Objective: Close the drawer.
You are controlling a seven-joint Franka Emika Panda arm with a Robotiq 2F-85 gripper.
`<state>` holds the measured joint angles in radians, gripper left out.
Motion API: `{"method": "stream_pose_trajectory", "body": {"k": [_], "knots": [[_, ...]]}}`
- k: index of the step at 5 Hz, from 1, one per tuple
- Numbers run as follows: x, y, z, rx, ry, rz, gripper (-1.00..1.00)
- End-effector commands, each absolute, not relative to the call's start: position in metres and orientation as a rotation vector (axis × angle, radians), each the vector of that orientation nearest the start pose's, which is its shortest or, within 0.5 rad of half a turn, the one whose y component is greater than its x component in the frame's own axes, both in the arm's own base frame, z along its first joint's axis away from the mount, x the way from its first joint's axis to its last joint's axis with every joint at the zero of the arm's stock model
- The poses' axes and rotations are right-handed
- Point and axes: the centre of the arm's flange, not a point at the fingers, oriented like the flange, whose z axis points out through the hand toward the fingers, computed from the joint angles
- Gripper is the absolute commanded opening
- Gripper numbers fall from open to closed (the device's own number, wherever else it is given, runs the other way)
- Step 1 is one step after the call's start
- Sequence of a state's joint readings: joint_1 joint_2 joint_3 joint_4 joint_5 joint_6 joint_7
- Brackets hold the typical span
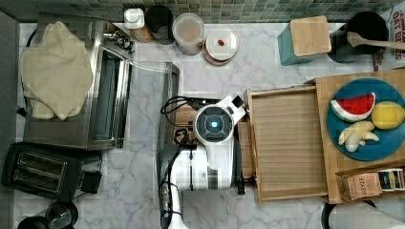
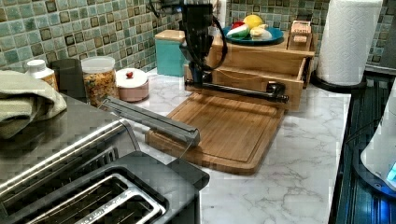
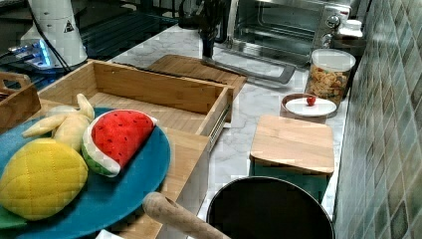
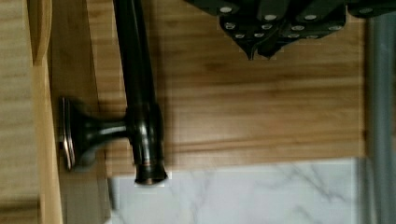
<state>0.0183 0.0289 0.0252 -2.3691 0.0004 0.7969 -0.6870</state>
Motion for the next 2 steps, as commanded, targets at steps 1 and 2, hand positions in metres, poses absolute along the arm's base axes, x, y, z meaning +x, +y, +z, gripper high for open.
{"method": "stream_pose_trajectory", "body": {"k": [1, 2], "knots": [[0.470, -0.002, 0.275, -3.184, -0.104, 0.042, -1.00], [0.472, -0.014, 0.280, -3.203, -0.125, 0.017, -1.00]]}}
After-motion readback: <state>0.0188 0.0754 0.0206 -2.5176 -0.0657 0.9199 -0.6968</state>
